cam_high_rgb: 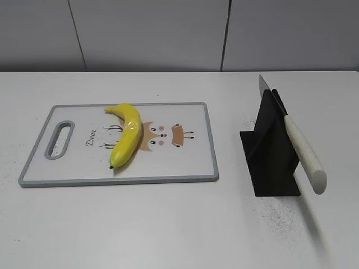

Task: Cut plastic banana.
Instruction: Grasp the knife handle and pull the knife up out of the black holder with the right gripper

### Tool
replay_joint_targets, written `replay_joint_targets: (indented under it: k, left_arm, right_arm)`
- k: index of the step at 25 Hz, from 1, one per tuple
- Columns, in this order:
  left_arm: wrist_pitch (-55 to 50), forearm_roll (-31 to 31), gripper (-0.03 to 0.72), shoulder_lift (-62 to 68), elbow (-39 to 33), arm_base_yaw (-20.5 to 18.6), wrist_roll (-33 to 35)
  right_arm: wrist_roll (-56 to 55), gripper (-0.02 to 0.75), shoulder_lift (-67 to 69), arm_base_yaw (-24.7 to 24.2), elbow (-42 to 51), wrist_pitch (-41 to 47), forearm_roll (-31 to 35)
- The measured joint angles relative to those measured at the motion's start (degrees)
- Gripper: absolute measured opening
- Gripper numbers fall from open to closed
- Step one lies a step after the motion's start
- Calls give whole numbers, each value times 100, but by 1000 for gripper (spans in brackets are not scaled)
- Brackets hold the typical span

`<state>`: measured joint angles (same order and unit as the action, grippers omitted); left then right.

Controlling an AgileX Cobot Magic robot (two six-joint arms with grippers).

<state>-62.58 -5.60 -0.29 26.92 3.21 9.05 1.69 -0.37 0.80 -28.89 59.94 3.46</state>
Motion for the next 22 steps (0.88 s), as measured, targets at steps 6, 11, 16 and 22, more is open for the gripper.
replay_joint_targets:
  k: [6, 11, 16, 22]
  left_arm:
    - [0, 0, 535, 0, 0, 0, 0]
    - [0, 0, 581, 0, 0, 0, 0]
    - [0, 0, 598, 0, 0, 0, 0]
    - [0, 0, 598, 0, 0, 0, 0]
  right_arm:
    - [0, 584, 0, 0, 0, 0, 0]
    - [0, 584, 0, 0, 0, 0, 0]
    - [0, 584, 0, 0, 0, 0, 0]
    - [0, 584, 99, 0, -123, 95, 56]
